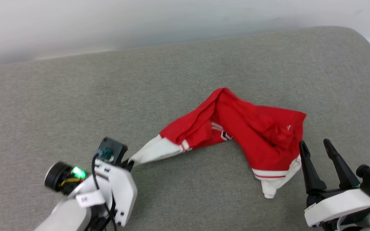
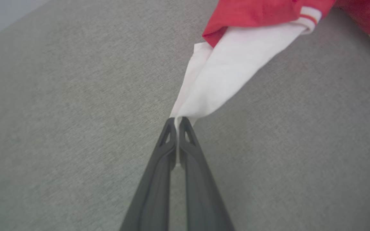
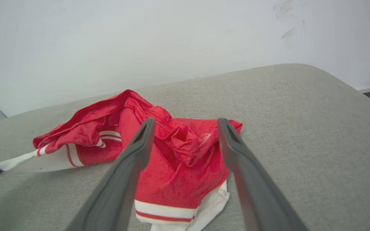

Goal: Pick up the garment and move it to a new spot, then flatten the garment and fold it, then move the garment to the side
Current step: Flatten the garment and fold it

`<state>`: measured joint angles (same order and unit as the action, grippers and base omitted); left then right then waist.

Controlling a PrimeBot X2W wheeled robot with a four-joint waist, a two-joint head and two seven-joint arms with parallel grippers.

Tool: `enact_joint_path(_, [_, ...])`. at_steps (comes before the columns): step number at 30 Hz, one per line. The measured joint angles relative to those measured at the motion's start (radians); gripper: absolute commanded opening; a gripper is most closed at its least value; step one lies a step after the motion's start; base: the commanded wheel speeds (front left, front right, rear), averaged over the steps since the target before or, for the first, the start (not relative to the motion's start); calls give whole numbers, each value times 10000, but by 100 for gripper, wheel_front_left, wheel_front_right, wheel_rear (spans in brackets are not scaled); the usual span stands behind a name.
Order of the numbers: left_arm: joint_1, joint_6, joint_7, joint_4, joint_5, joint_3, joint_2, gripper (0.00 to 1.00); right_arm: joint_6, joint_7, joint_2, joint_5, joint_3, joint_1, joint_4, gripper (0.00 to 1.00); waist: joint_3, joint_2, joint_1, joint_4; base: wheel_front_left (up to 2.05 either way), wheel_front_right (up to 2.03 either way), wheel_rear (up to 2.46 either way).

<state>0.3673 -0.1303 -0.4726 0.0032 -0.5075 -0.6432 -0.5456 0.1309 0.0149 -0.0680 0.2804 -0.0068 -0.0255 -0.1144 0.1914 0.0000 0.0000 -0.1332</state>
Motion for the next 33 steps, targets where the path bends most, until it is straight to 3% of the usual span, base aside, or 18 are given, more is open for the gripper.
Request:
enact_joint_path(8, [-2939, -1538, 13, -1246, -894, 738, -752, 0, 0, -368, -31, -88, -77, -426, -468, 100, -512, 0, 0, 894, 0, 0, 0])
enact_joint_path(13, [-4015, -1902, 313, -1091, -1448, 1011, -679, 0, 0, -520, -33, -159, -23, -480, -675, 100, -703, 0, 0, 1154, 0, 0, 0])
enact_joint_path(17, [-4602, -1937, 748, -635, -1843, 1053, -276, 0, 0, -690, -33, -176, -10, -600, -880, 100, -897, 0, 0, 1255, 0, 0, 0])
enact_joint_path(18, [-4627, -1889, 867, -520, -1916, 1074, -169, 12, 0, -702, -31, -176, -13, -615, -951, 100, -930, 0, -1, 1269, 0, 0, 0])
enact_joint_path(19, [-4622, -1779, 1137, -249, -2023, 1078, 50, 48, 0, -777, -29, -178, -29, -665, -1028, 100, -996, 0, 0, 1291, 0, 0, 0])
enact_joint_path(20, [-4622, -1779, 1137, -249, -2023, 1078, 50, 100, 0, -777, -29, -178, -29, -665, -1028, 100, -996, 0, 0, 1291, 0, 0, 0])
enact_joint_path(25, [-4405, -1724, 1927, -42, -1845, 1143, 416, 100, 0, -924, -13, -198, -98, -832, -1204, 100, -1167, 0, 0, 1311, 0, 0, 0])
enact_joint_path(33, [-3931, -1967, 3127, -1126, -1129, 1323, 631, 100, 0, -1037, 44, -240, -180, -991, -1379, 100, -1465, 0, -1, 1266, 0, 0, 0])
